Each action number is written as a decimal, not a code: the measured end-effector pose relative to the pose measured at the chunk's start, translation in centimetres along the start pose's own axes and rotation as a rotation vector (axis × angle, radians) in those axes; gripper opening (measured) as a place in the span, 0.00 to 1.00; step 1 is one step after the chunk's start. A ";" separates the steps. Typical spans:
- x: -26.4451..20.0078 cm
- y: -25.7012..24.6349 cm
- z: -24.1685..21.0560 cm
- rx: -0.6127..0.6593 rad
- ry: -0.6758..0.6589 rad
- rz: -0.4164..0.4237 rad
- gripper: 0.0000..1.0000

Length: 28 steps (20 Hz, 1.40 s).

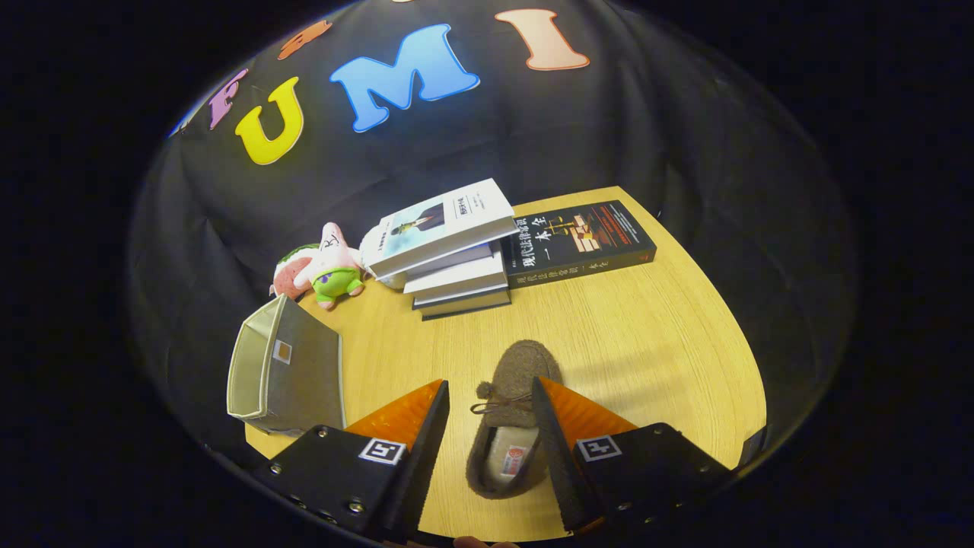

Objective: Open the storage box then place both shoes into the box .Put the left shoe in first, then the right shoe, with the right side of both shoes facing outward in a uniform manner.

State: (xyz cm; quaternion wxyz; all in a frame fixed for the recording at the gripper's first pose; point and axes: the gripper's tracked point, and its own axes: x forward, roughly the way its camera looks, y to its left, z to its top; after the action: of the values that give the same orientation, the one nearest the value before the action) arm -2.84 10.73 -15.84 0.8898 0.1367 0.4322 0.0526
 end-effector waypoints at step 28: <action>7.0 -5.1 -8.9 0.072 0.383 -0.124 0.01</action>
State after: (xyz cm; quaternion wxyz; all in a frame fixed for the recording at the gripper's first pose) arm -5.60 9.08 -27.88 0.7873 0.1290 0.6029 0.0075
